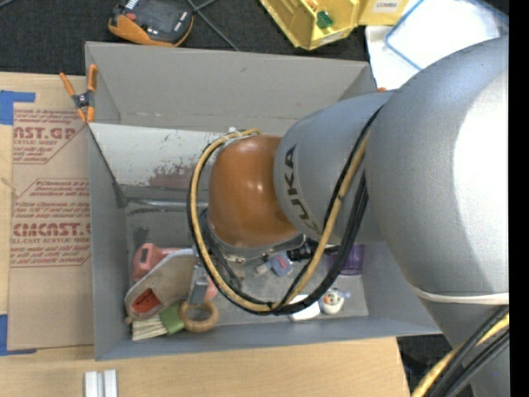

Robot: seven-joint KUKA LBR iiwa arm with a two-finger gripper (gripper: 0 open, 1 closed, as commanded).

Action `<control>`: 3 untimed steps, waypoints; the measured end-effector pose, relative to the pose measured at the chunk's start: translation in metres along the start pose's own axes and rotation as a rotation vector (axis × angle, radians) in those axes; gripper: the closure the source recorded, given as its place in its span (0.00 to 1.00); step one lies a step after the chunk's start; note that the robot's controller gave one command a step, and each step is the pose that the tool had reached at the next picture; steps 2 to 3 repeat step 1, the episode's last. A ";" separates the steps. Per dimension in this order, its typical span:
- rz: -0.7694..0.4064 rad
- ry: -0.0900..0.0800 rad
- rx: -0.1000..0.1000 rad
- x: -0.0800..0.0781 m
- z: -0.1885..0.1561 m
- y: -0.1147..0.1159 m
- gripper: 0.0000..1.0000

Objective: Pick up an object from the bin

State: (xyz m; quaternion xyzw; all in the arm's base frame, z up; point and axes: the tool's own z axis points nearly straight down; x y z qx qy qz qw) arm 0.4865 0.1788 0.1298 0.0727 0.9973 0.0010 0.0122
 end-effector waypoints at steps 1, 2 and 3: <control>-0.009 0.012 0.002 0.005 -0.104 -0.006 1.00; -0.009 0.012 0.002 0.005 -0.104 -0.006 1.00; -0.009 0.012 0.002 0.005 -0.104 -0.006 1.00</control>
Offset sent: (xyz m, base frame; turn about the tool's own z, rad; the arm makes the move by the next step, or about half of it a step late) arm -0.0049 0.0018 0.0099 0.0039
